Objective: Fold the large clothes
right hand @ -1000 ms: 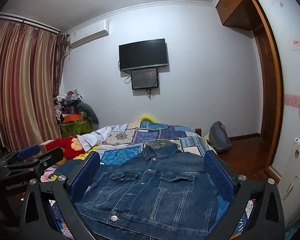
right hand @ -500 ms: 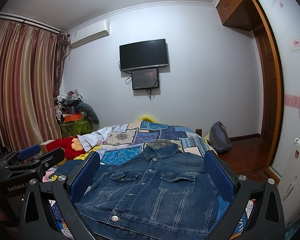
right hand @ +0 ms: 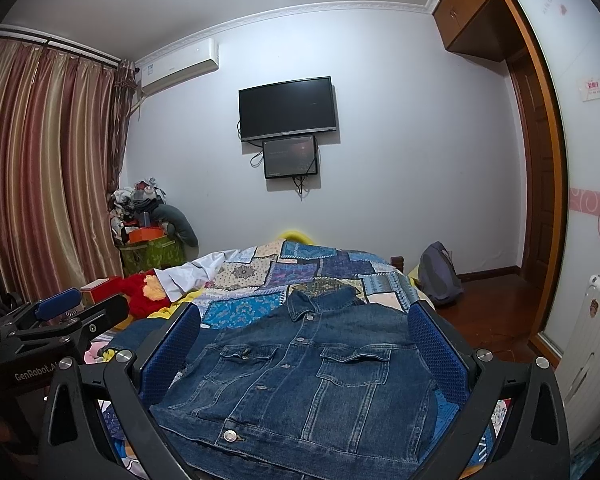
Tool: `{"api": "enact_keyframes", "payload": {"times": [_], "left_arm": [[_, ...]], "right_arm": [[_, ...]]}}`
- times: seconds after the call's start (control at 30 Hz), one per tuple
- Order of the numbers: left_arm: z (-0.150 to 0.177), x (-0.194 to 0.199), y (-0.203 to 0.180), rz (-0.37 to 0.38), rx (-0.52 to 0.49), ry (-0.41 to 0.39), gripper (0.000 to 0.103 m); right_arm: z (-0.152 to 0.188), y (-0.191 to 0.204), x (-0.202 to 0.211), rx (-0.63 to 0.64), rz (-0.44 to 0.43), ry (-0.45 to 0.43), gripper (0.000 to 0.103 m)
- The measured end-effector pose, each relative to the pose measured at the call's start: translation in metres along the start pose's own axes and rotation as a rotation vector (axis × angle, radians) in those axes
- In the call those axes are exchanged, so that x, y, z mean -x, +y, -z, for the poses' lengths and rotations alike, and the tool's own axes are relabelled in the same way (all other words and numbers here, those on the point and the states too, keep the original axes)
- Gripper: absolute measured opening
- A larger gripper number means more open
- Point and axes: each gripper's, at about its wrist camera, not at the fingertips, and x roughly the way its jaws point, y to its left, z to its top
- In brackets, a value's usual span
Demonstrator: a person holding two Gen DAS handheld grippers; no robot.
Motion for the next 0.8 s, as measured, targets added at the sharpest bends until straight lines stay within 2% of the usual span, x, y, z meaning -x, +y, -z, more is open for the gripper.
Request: {"api": "enact_keyframes", "payload": {"times": [0.8], "left_arm": [[-0.0026, 0.0027, -0.0024, 0.002, -0.004, -0.007, 0.101]], "right_arm": [[-0.0003, -0.0004, -0.0004, 0.001, 0.0, 0.0, 0.103]]}}
